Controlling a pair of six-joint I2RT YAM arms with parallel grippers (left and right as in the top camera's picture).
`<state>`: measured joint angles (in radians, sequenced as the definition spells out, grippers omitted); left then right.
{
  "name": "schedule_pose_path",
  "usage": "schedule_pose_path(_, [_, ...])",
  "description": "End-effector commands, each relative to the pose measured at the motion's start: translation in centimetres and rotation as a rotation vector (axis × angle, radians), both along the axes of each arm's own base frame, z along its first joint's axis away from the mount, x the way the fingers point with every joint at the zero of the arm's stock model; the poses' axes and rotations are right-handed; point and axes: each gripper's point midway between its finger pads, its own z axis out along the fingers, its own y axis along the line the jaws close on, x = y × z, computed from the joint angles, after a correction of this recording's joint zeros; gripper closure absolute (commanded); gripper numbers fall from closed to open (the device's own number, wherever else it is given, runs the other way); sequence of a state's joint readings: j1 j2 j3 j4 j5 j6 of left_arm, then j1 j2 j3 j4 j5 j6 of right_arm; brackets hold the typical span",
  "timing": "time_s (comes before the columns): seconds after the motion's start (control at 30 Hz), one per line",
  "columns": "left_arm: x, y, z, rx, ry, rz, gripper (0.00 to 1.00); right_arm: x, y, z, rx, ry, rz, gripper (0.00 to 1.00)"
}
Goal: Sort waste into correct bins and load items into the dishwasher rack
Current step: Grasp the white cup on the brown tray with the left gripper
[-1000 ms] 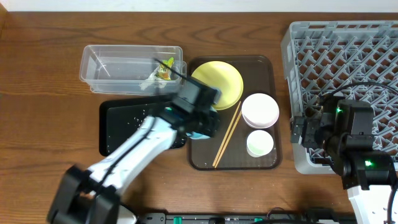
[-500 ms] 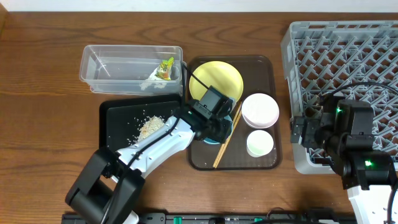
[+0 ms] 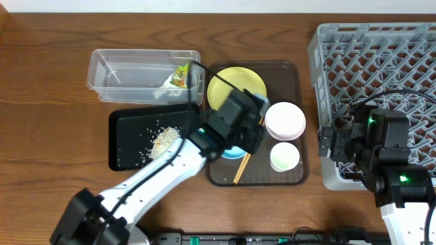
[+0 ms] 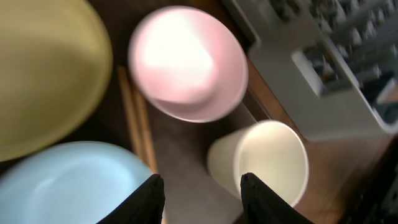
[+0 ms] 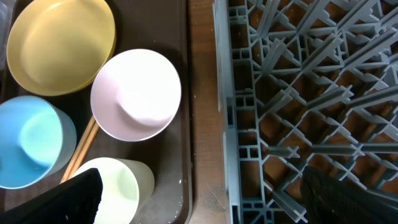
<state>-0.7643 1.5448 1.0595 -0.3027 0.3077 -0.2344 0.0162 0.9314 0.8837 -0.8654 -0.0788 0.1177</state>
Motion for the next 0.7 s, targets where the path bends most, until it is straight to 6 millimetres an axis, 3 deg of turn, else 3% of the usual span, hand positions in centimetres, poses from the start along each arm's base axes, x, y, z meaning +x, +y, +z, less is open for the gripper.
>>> schedule_pose_path(0.0, [-1.3,-1.7,-1.6,0.031,0.012,-0.059,0.57,0.2,0.5,0.9,-0.002,-0.024,0.027,0.01])
schedule_pose_path(0.23, [-2.8,-2.9,-6.5,0.106,0.102,-0.088,0.58,0.2,0.5,0.8,-0.002,-0.021,0.027,0.01])
schedule_pose_path(0.37, [-3.0,-2.8,-8.2,0.136,0.132,-0.087,0.77,0.2,0.5,0.8,-0.002,-0.020,0.027,0.01])
schedule_pose_path(0.5, [-2.8,-2.9,-7.7,0.127,0.123,-0.085,0.94,0.2,0.5,0.8,-0.002,-0.021,0.027,0.01])
schedule_pose_path(0.67, [-1.6,-1.7,-5.0,0.080,0.106,-0.027,0.94,0.6,0.5,1.2,-0.002,-0.044,0.027,0.01])
